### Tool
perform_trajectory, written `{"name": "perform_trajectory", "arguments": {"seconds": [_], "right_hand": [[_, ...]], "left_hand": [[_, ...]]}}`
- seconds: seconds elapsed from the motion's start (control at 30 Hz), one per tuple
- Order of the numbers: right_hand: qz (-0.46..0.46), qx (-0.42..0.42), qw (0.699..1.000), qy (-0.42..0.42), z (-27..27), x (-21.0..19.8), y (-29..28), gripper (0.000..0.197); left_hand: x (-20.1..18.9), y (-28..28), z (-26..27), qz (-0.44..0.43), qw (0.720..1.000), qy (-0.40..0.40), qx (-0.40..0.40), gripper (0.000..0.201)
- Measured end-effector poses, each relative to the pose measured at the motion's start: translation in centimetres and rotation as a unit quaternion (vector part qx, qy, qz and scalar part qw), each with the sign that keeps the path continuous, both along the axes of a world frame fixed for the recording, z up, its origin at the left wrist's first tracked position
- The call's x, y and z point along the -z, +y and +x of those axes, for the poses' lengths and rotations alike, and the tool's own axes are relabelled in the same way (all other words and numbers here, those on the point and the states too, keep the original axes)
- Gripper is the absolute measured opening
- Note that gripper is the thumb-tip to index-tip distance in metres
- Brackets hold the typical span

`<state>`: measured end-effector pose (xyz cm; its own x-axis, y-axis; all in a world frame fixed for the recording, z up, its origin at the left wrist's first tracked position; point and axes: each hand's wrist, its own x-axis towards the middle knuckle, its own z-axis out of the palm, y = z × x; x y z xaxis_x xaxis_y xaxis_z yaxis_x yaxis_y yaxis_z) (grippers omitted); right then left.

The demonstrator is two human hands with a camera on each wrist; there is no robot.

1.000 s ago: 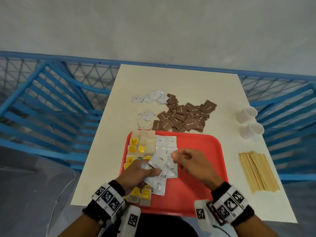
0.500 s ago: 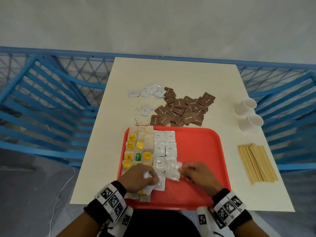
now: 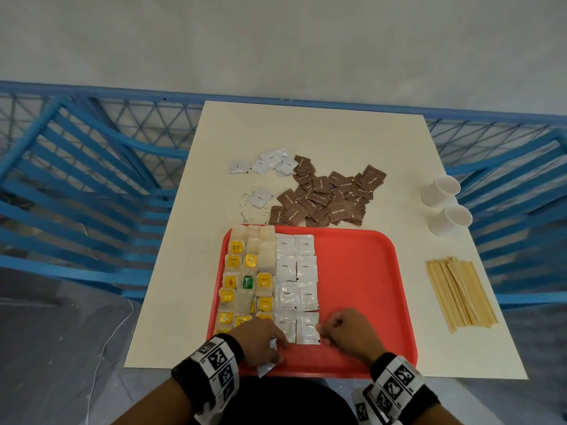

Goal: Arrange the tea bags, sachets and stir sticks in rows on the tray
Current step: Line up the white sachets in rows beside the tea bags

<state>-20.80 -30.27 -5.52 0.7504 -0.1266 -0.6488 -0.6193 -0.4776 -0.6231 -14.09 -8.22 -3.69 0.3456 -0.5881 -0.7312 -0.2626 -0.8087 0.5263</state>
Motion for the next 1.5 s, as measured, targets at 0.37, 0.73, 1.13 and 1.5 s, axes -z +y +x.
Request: {"name": "perform_trajectory", "arguments": {"seconds": [0.37, 0.73, 1.13, 1.5], "right_hand": [[-0.078, -0.111, 0.991, -0.01, 0.0, 0.2, 0.1, 0.029], [-0.084, -0.105, 0.99, -0.032, 0.4, -1.7, 0.7, 0.031], [0.219, 0.061, 0.959, -0.172, 3.0, -10.3, 3.1, 0.032], [0.223, -0.022, 0.966, -0.132, 3.7, -10.7, 2.6, 0.019]], "left_hand": [[0.4, 2.2, 0.5, -0.098, 0.991, 0.007, -0.094, 0.029], [-3.7, 2.9, 1.7, -0.243, 0.892, 0.161, -0.346, 0.022], [-6.6, 1.1, 3.0, -0.363, 0.807, 0.161, -0.436, 0.028], [-6.6, 2.2, 3.6, -0.337, 0.858, 0.066, -0.383, 0.016]]}}
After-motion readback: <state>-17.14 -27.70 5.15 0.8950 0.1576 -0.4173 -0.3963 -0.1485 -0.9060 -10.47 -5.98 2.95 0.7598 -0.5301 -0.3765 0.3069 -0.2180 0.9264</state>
